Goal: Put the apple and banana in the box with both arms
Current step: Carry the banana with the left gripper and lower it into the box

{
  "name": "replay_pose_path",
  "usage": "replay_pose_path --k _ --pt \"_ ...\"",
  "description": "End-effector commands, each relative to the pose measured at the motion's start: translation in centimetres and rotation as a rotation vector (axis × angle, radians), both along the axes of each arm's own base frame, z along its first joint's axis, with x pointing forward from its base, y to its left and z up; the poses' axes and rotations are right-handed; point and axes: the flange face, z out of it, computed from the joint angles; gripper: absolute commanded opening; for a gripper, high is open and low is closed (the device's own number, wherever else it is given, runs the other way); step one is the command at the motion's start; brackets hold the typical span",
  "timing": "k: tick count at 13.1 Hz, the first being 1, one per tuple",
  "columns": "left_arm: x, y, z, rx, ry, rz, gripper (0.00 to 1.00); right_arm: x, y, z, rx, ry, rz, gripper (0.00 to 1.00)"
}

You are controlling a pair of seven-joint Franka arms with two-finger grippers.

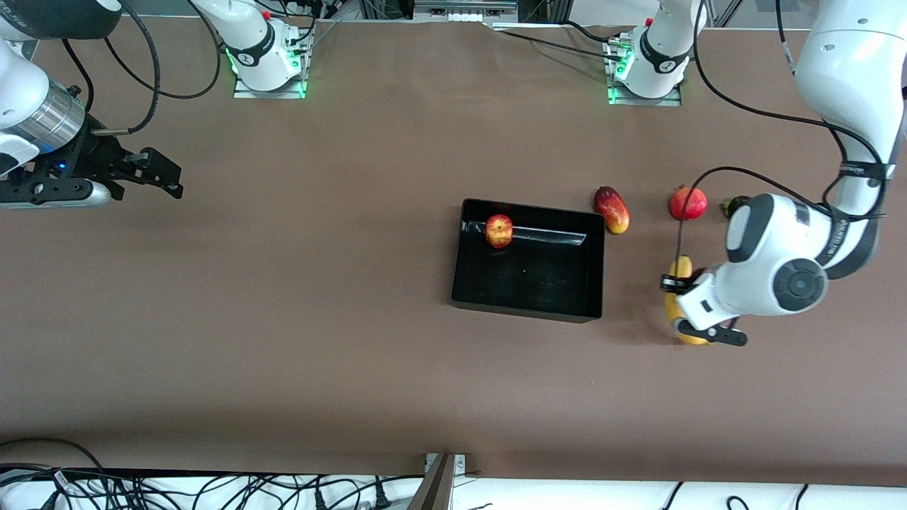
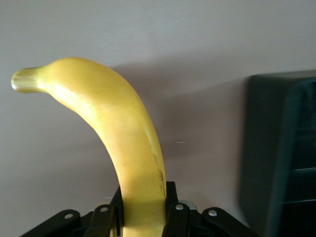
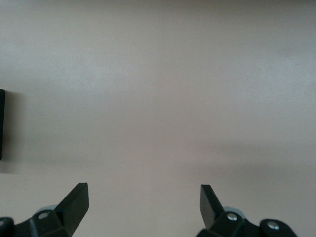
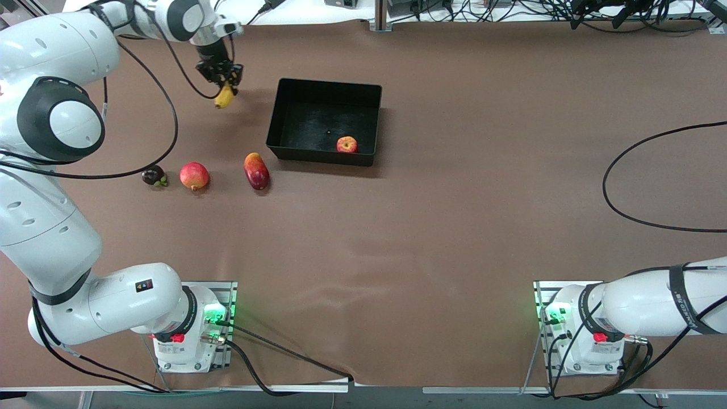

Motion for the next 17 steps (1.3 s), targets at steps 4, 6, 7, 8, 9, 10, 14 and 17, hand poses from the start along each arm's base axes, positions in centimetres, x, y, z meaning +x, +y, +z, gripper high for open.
replay_pose_path --k 4,6,7,8,9,10,14,17 --pt "-3.2 -11.8 5.4 -0.022 -0.011 0.078 0.0 0.4 -0.1 0.3 -0.016 -0.004 -0.005 1.0" --pt "-4.8 -16.2 6.3 -0.046 -0.029 0.068 0.0 0.4 -0.1 0.4 -0.016 -0.005 -0.005 1.0" --pt "-5.7 -18.0 5.9 -0.061 -0.044 0.063 0.0 0.4 -0.1 0.4 -0.016 -0.005 -0.005 1.0" --pt "-6.3 -19.5 5.2 -0.077 -0.07 0.07 0.0 0.4 -0.1 0.3 -0.016 -0.004 -0.005 1.0" --pt "-7.0 -20.9 4.0 -0.102 -0.094 0.079 0.0 0.4 -0.1 0.4 -0.016 -0.005 -0.005 1.0" --pt "-7.7 -21.7 2.5 -0.102 -0.119 0.071 0.0 0.4 -0.1 0.4 -0.015 -0.005 -0.006 1.0" --pt "-9.0 -22.1 -2.3 -0.06 -0.145 0.04 0.0 0.4 -0.1 0.3 -0.016 -0.004 -0.005 1.0" --pt "-10.5 -21.8 -5.7 -0.045 -0.177 0.005 0.0 0.5 -0.3 0.3 -0.016 -0.004 -0.008 1.0"
